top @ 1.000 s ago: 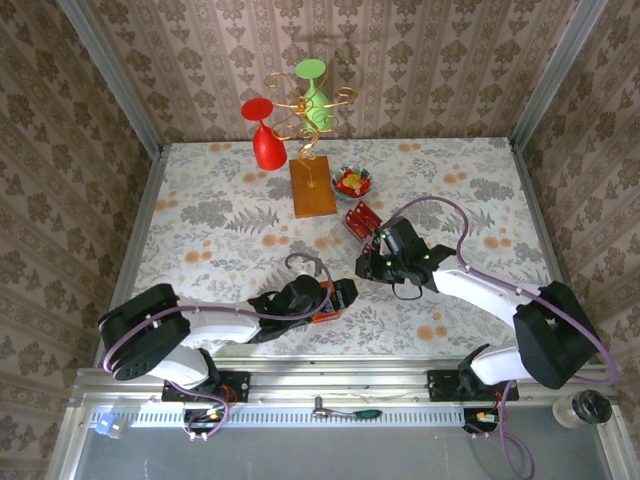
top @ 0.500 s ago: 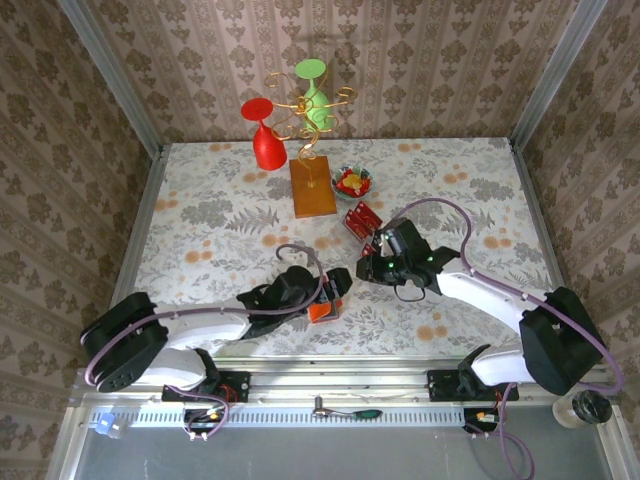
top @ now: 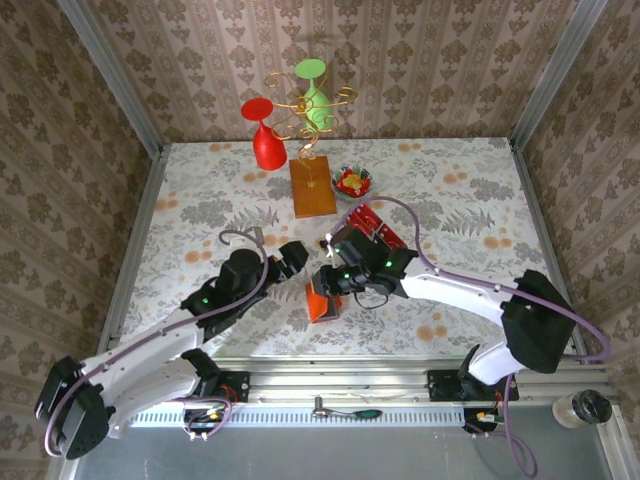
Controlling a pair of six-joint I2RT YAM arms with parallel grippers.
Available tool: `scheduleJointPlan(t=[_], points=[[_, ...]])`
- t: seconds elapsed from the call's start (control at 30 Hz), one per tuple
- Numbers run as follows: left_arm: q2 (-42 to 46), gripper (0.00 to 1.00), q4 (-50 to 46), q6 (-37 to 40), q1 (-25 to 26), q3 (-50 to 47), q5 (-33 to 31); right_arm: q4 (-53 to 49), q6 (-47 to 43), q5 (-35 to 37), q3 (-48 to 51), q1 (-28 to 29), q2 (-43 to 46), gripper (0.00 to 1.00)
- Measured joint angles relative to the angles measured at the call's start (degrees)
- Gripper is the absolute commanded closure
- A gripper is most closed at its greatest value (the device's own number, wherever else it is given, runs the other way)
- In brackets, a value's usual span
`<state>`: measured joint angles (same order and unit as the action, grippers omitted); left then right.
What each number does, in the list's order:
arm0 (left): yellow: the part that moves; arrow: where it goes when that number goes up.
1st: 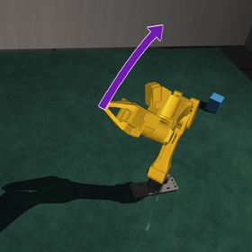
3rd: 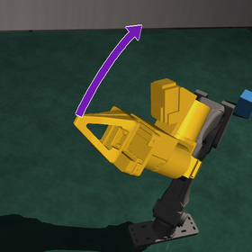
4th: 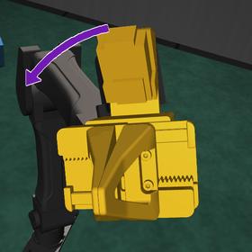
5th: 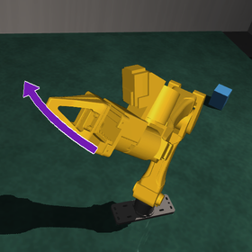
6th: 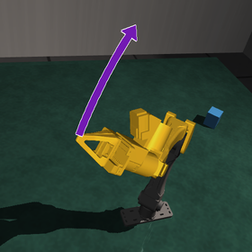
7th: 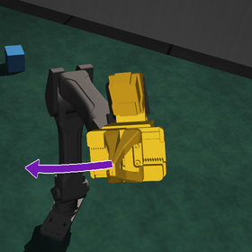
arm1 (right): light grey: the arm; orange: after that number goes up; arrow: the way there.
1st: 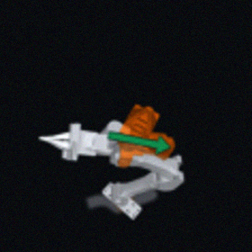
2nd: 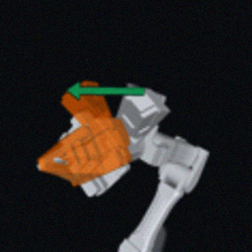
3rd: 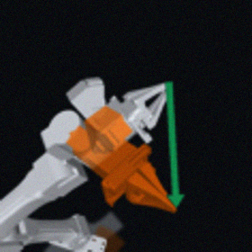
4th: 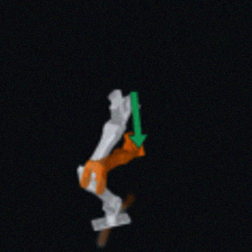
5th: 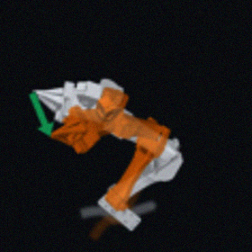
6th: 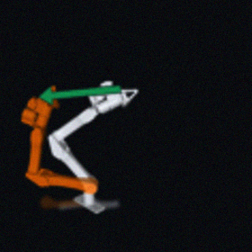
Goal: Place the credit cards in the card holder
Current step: Press the card holder at the bottom-center of the table.
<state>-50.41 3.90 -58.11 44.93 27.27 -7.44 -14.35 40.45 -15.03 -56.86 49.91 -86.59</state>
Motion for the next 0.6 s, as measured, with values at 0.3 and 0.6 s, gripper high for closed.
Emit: scheduleJointPlan(t=[0.3, 0.6], points=[[0.59, 0.00, -12.37, 6.05, -2.51, -0.31, 1.88, -0.76, -1.49, 2.67, 1.60, -1.46, -4.17, 0.96], [-7.96, 0.00, -19.47, 13.86, 4.42, 2.95, -3.17, 1.92, -1.44, 3.02, 6.43, -3.21, -6.97, 0.98]])
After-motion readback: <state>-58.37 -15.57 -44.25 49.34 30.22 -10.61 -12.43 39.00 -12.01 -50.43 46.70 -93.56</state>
